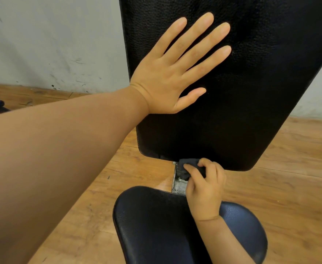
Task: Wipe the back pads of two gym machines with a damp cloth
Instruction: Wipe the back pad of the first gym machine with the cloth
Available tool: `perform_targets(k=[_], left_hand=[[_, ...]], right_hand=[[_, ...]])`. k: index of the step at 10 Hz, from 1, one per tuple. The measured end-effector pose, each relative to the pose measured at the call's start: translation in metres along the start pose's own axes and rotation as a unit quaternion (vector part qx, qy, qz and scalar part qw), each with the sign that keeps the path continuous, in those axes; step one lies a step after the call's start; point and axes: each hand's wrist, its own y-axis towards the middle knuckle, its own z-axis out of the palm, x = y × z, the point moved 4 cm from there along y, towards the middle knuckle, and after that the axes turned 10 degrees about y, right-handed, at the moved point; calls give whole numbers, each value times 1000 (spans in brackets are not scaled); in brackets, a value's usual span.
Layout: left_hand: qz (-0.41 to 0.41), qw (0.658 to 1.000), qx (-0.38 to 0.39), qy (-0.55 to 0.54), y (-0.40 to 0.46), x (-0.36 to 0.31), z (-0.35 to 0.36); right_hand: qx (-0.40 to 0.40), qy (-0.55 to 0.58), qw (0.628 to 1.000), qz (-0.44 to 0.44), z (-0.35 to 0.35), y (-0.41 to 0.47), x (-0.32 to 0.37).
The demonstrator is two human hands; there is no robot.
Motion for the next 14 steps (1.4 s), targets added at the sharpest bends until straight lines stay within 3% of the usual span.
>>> perform_targets(k=[2,4,8,14], left_hand=[[0,1000,-5,0,0,0,-1],[-2,1000,-3,0,0,0,-1],[-2,1000,-2,-2,0,0,-1],[-4,1000,-1,0,0,0,0]], right_hand=[[30,-10,998,-59,3,1,4],[74,-20,995,-62,16,-14,0],[27,34,996,-74,41,15,51],[59,37,993,-93,49,13,55]])
